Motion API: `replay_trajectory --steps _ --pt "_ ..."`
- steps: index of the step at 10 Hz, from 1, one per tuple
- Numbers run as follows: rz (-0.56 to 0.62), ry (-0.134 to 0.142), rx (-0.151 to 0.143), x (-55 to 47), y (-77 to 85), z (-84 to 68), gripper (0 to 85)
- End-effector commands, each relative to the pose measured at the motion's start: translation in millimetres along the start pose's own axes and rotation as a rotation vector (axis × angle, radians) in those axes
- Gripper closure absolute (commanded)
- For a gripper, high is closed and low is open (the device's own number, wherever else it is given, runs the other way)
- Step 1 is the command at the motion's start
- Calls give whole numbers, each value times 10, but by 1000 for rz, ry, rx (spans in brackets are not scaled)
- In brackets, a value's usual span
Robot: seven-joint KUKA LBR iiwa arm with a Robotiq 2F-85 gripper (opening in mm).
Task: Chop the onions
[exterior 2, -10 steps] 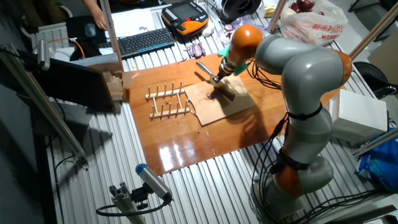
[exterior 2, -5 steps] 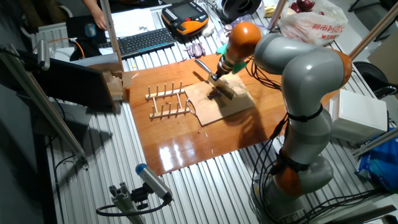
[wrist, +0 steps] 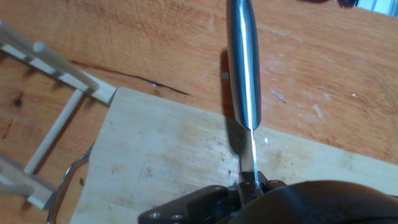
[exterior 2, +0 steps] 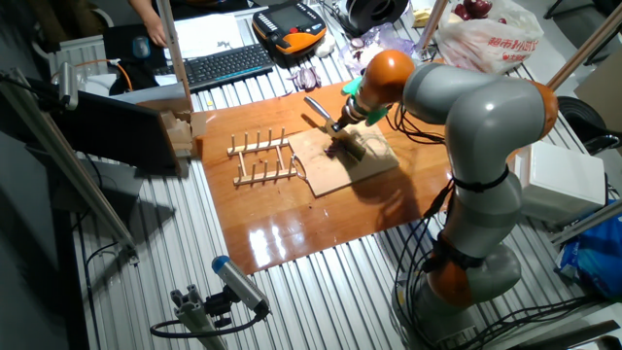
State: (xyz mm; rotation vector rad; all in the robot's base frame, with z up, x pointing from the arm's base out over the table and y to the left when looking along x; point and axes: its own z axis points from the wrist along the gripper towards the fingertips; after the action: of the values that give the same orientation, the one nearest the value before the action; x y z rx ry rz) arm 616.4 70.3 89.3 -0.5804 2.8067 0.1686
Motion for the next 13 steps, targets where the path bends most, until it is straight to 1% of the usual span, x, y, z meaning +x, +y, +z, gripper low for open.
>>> replay_trajectory --steps 1,2,3,4,6,7,8,9,10,12,13 --pt "5 10 1 7 12 46 850" --pt "14 16 -1 -33 46 52 850" --pt "29 24 -12 -72 81 19 850" --pt "44 34 -28 -99 105 -41 850" --pt "70 57 -45 -147 163 -152 850" --pt "93 64 -73 -162 180 -178 850" --pt "94 64 -70 -161 175 -179 850" --pt "71 62 -45 -141 133 -177 850" --pt "57 57 -40 -120 97 -179 850" --pt "29 46 -15 -62 49 -164 850" --pt "25 39 -14 -31 40 -138 850"
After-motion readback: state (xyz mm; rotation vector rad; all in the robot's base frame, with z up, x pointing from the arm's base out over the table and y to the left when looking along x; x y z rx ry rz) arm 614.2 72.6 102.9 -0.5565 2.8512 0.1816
